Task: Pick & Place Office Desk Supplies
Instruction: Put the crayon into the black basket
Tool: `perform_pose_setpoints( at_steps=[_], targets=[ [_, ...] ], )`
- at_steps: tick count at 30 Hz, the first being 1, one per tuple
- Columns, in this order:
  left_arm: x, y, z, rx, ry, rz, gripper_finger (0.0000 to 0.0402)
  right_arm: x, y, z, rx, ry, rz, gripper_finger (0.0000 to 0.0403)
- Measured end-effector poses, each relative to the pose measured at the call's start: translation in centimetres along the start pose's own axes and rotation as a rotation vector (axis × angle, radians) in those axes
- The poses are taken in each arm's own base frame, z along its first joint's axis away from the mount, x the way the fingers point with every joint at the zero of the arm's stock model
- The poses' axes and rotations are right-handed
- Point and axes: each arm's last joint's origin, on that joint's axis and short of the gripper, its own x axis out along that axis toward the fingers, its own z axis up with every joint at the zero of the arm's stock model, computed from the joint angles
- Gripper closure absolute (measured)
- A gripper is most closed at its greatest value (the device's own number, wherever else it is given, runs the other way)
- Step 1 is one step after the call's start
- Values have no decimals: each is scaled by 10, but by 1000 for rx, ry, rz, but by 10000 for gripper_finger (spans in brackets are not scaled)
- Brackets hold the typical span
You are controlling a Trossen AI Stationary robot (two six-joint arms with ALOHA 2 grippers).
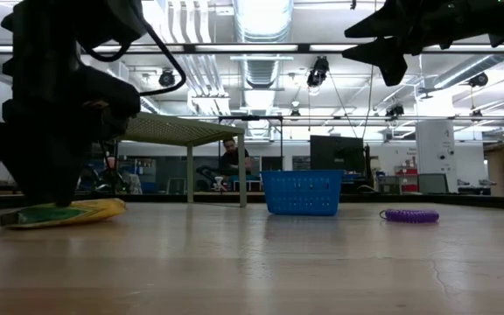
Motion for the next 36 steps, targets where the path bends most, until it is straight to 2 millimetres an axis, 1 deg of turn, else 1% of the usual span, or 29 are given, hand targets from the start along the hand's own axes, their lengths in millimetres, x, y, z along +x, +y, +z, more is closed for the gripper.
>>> perform_pose_setpoints(
  at_steps=[11,28,36],
  targets=[
    [-2,5,-1,-5,31,40,248,0,0,0,0,0,0,220],
    [-9,5,-3,12,73,46,248,0,0,0,0,0,0,220],
    [-13,7,-2,11,44,57,248,0,0,0,0,0,0,220]
  ],
)
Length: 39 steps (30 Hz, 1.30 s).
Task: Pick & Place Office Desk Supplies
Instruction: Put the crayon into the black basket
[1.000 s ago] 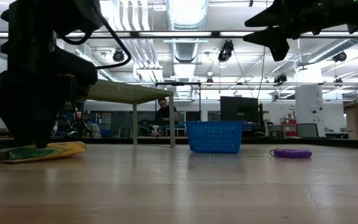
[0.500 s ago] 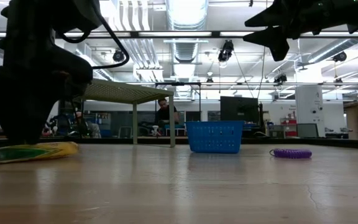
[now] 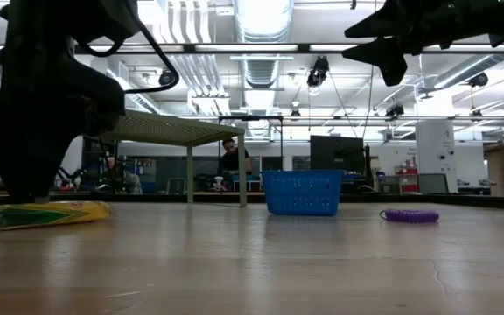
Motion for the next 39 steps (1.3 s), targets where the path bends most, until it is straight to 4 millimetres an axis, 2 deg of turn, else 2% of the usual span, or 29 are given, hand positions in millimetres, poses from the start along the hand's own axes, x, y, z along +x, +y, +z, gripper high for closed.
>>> perform_pose_setpoints(
  at_steps=[39],
  targets=[
    [15,-3,2,11,-14,-10,250,0,0,0,0,0,0,220]
  ],
)
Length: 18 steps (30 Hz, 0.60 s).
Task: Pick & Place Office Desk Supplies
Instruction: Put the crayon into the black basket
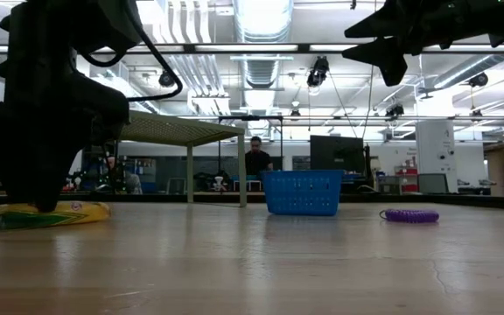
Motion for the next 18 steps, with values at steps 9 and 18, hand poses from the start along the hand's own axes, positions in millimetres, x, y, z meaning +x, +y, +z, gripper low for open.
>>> perform_pose_setpoints(
  at_steps=[9,18],
  targets=[
    [1,-1,0,1,1,-13,306,0,0,0,0,0,0,220],
    [0,-3,0,2,14,-31,320,0,0,0,0,0,0,220]
  ],
)
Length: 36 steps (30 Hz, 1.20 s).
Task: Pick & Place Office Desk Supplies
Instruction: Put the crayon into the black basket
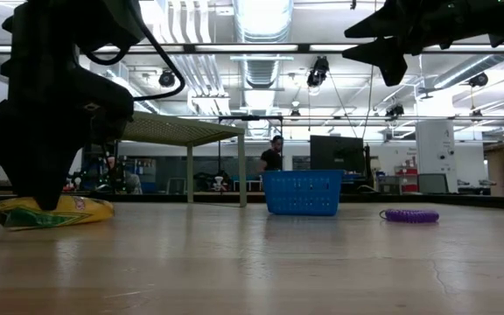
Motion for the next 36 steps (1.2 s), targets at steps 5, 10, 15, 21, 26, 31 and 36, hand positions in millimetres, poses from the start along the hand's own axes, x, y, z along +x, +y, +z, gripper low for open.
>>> perform_pose_setpoints(
  at_steps=[5,10,15,21,26,31,36],
  targets=[
    [-3,-3,0,19,4,-8,320,0,0,0,0,0,0,220],
    [-8,-10,0,50,-8,-33,319,0,0,0,0,0,0,220],
    [-20,-26,2,139,-86,-84,319,0,0,0,0,0,0,220],
    [-45,-54,5,306,-252,-186,319,0,0,0,0,0,0,220],
    [-76,-86,5,500,-505,-312,319,0,0,0,0,0,0,220],
    [-99,-110,4,646,-800,-431,319,0,0,0,0,0,0,220],
    [-113,-123,3,702,-925,-561,319,0,0,0,0,0,0,220]
  ],
)
